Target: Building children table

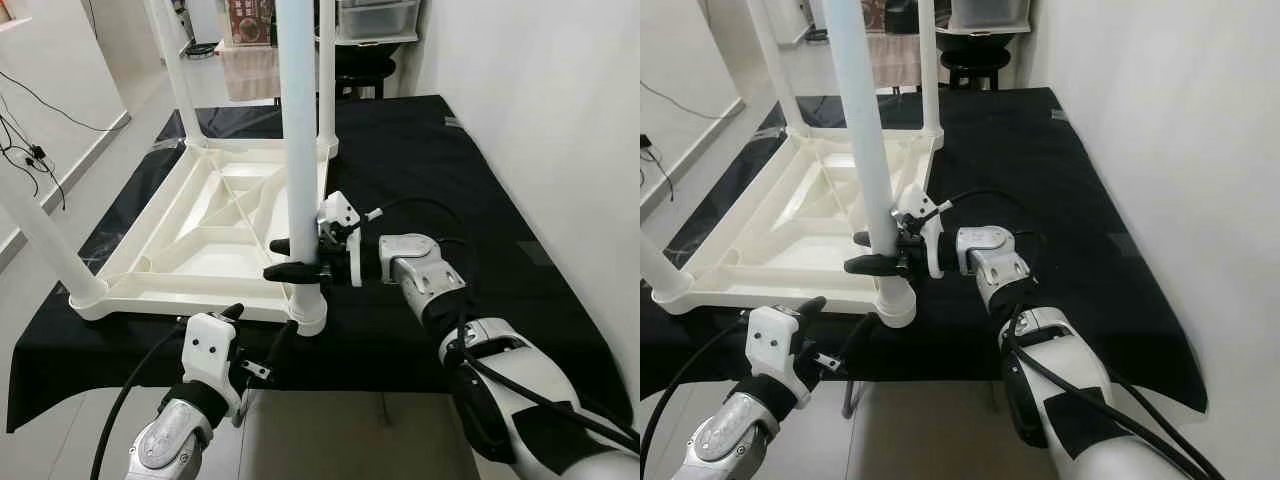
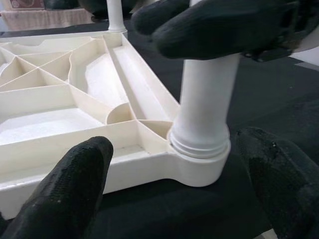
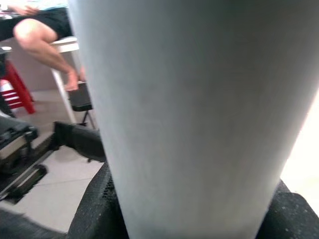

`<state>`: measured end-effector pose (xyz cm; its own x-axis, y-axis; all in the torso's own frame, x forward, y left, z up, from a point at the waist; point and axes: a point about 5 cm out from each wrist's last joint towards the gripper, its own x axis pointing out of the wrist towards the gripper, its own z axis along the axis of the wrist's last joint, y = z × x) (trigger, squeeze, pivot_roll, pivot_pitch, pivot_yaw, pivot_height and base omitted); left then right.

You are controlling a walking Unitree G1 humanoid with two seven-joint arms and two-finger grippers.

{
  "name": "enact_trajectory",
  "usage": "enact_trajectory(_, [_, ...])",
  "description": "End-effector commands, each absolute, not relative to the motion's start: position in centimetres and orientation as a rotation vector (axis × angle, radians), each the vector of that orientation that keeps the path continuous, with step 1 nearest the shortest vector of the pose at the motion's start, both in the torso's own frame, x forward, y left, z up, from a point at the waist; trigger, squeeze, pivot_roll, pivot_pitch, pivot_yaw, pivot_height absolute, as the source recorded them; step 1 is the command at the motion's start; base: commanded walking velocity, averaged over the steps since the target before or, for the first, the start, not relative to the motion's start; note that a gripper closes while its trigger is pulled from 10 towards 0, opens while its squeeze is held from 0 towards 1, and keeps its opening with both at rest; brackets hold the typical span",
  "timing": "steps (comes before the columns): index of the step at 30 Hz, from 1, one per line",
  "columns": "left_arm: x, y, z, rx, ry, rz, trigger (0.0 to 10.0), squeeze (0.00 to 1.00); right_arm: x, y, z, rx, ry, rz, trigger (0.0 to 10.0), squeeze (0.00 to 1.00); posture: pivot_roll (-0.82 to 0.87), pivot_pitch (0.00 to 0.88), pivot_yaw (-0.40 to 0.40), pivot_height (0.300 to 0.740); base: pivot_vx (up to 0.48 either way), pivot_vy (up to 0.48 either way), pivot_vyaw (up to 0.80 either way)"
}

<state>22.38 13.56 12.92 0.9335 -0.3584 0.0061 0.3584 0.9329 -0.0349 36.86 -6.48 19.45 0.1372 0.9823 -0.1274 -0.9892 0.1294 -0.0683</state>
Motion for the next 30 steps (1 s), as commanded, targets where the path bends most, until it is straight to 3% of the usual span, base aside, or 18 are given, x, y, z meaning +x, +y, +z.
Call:
enact_trajectory(1, [22.2,13.6,12.6,-0.044,0.024,-0.368,10.0,0.0,36.2,-6.5,18.0,-0.089,0.097,1.491,0.0,0.0,0.03,0.068,0.005,0.74,0.0,0.0,0.0])
enact_trajectory(6, [22.2,13.6,12.7,-0.044,0.022,-0.368,10.0,0.0,35.4,-6.7,17.0,-0.131,0.069,1.46,0.0,0.0,0.03,0.079,-0.001,0.74,0.0,0.0,0.0])
enact_trajectory(7, [22.1,13.7,12.7,-0.042,0.022,-0.366,10.0,0.0,35.4,-6.1,16.5,-0.132,0.051,1.333,0.0,0.0,0.03,0.084,-0.007,0.74,0.0,0.0,0.0])
enact_trajectory(8, [22.0,13.9,12.7,-0.04,0.021,-0.364,10.0,0.0,36.6,-5.8,16.3,-0.071,0.018,0.941,0.0,0.0,0.03,0.094,-0.007,0.74,0.0,0.0,0.0])
enact_trajectory(9, [22.1,14.1,12.8,-0.038,0.02,-0.36,10.0,0.0,34.7,-5.0,13.8,-0.013,0.058,0.733,0.0,0.0,0.01,0.102,0.008,0.74,0.0,0.0,0.0])
enact_trajectory(10, [22.1,14.1,12.8,-0.038,0.02,-0.36,10.0,0.0,34.7,-5.0,13.8,-0.013,0.058,0.733,0.0,0.0,0.01,0.102,0.008,0.74,0.0,0.0,0.0])
enact_trajectory(12, [22.2,14.5,12.8,-0.026,0.022,-0.359,10.0,0.0,34.1,-5.3,14.9,-0.063,-0.054,0.55,0.0,0.0,-0.03,0.096,0.032,0.74,0.0,0.0,0.0])
enact_trajectory(19, [22.4,14.4,12.8,-0.032,0.024,-0.369,10.0,0.0,34.1,-4.5,13.9,-0.126,0.003,0.637,0.0,0.0,0.0,0.081,0.023,0.74,0.0,0.0,0.0])
enact_trajectory(20, [22.5,14.5,12.8,-0.032,0.02,-0.357,10.0,0.0,34.0,-4.5,14.1,-0.14,-0.005,0.639,0.9,0.0,0.0,0.081,0.017,0.74,0.0,0.0,0.0])
enact_trajectory(21, [22.5,14.5,12.8,-0.033,0.017,-0.349,10.0,0.0,33.9,-4.6,14.1,-0.137,0.002,0.633,10.0,0.0,0.01,0.077,0.015,0.74,0.0,0.0,0.0])
enact_trajectory(22, [22.5,14.5,12.8,-0.033,0.016,-0.345,10.0,0.0,33.8,-4.7,14.1,-0.128,0.007,0.615,10.0,0.0,0.0,0.076,0.016,0.74,0.0,0.0,0.0])
enact_trajectory(23, [22.5,14.4,12.8,-0.034,0.016,-0.346,10.0,0.0,33.8,-4.5,14.1,-0.088,0.026,0.644,10.0,1.0,0.01,0.075,0.016,0.74,0.0,0.0,0.0])
enact_trajectory(30, [22.6,14.3,12.8,-0.038,0.022,-0.358,10.0,0.0,33.4,-3.1,15.2,0.04,0.042,0.799,10.0,1.0,0.01,0.069,0.022,0.74,0.0,0.0,0.0])
